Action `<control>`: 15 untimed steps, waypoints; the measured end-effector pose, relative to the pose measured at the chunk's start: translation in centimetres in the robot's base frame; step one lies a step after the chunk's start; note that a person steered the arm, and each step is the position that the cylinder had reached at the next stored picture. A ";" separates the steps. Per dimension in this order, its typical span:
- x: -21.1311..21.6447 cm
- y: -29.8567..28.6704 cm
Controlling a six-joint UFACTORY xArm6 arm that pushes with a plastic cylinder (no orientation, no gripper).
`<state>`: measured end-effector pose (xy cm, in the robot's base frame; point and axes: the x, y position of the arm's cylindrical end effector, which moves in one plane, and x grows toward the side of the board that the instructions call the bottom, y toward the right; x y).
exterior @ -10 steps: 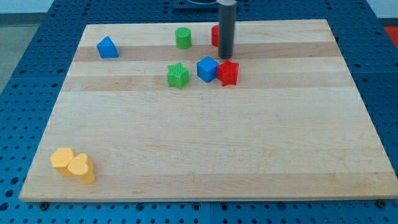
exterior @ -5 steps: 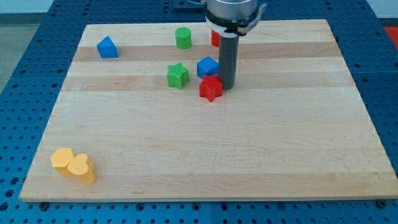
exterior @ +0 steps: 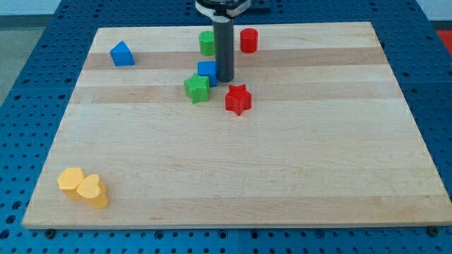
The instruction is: Slide the blue cube closer to blue triangle
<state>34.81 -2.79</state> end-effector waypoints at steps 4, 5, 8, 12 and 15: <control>0.0 -7.9; 0.0 -9.9; -0.6 -14.1; 3.3 -9.5; -2.8 -9.5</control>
<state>32.04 -12.29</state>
